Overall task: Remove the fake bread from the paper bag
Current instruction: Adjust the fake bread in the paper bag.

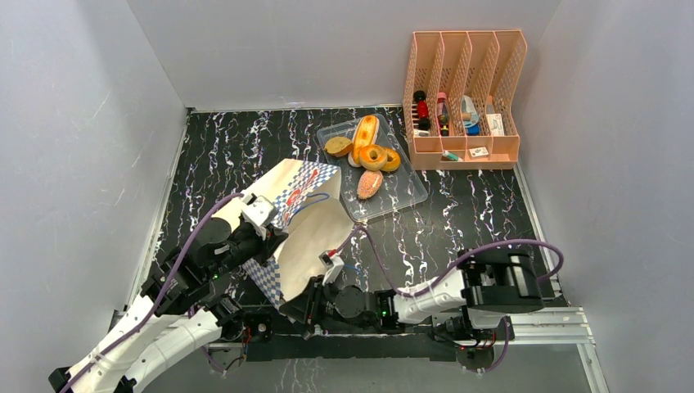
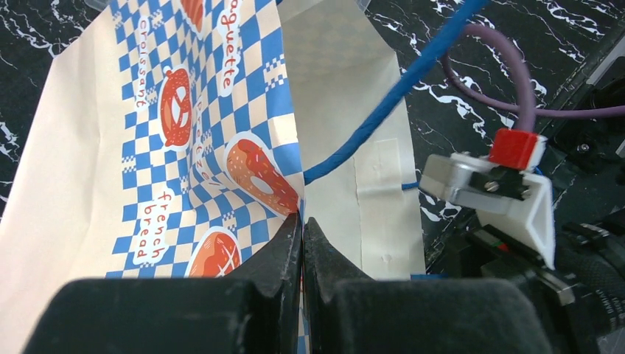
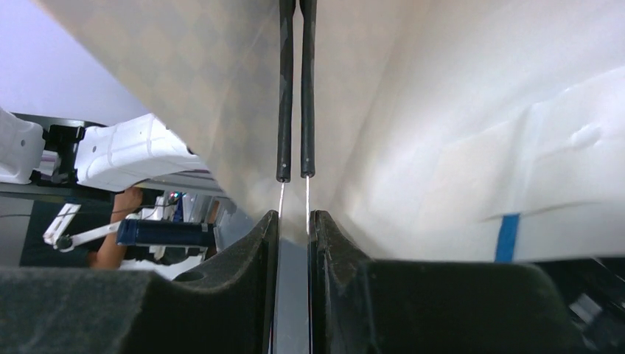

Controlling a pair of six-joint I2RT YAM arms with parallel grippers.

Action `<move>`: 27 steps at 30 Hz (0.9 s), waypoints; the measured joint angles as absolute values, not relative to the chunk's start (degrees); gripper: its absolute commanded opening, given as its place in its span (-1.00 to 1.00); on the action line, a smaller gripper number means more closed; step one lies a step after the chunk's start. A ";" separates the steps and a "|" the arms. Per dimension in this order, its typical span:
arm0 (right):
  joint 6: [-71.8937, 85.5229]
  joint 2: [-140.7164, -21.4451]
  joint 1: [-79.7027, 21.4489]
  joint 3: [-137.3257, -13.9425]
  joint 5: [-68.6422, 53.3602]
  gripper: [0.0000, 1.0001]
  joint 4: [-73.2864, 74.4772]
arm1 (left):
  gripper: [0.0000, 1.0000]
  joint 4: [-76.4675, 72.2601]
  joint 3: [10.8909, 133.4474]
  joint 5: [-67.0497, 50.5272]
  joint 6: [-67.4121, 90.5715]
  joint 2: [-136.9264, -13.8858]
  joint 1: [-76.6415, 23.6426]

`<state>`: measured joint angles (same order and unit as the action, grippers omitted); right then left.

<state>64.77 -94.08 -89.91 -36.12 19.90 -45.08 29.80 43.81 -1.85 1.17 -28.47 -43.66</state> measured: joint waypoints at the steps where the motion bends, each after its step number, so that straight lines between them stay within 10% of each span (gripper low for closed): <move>1: 64.66 -92.77 -90.41 -35.75 21.30 -0.70 -43.72 | -1.00 29.89 44.03 -1.85 1.06 -28.47 -43.66; 27: 61.08 -80.68 -91.94 -42.28 43.99 -0.65 -14.81 | -1.00 30.35 44.66 -5.15 -0.49 -30.22 -43.66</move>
